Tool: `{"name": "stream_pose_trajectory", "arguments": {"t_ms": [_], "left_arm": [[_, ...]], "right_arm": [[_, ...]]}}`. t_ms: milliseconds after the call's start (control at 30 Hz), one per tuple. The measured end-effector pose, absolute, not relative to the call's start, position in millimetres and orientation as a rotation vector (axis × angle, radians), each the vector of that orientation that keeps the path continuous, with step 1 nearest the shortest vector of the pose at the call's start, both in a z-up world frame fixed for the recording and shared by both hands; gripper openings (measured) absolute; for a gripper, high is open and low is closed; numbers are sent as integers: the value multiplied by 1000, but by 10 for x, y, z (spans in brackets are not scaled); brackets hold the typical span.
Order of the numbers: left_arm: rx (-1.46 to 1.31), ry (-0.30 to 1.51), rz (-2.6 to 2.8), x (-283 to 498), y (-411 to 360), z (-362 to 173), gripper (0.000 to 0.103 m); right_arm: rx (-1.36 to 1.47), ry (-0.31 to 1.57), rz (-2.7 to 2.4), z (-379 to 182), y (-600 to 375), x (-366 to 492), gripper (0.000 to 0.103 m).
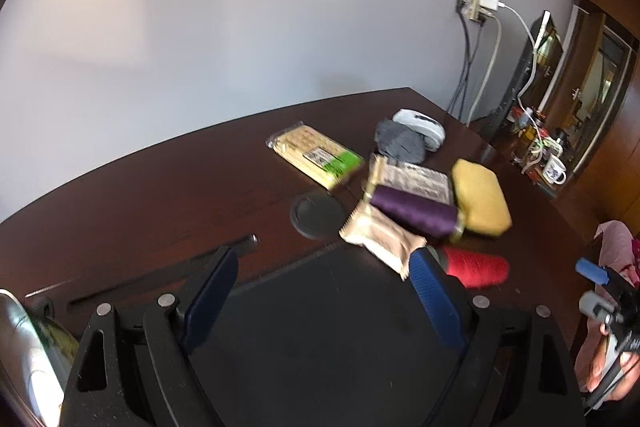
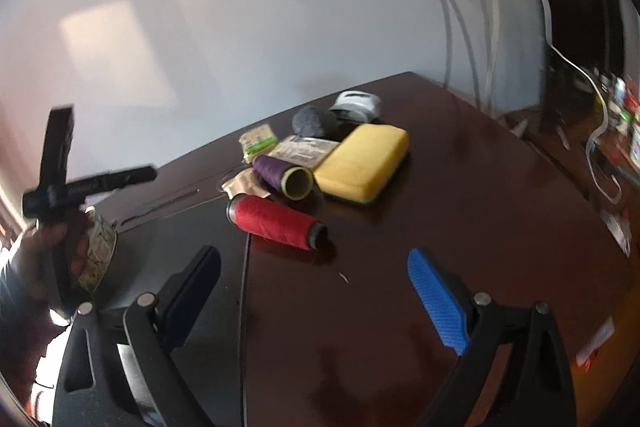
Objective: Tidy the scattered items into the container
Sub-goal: 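Move both tools back over the remaining items on the desk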
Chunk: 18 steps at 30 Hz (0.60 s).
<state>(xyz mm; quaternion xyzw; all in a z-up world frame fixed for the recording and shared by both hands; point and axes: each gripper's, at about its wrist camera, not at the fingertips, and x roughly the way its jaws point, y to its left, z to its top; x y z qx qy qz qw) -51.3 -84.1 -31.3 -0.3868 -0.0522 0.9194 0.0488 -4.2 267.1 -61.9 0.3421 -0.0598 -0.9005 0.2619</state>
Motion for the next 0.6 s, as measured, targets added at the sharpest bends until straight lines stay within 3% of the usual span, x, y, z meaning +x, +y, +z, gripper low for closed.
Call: {"name": "stream_pose_trajectory", "arguments": {"t_ms": [267, 600], "left_arm": [[-1215, -214, 2750, -673, -791, -505, 89], [-1209, -244, 2721, -648, -890, -567, 89]], "right_arm": [[940, 47, -2313, -562, 2125, -475, 95], [1009, 278, -2146, -750, 1642, -666, 79]]}}
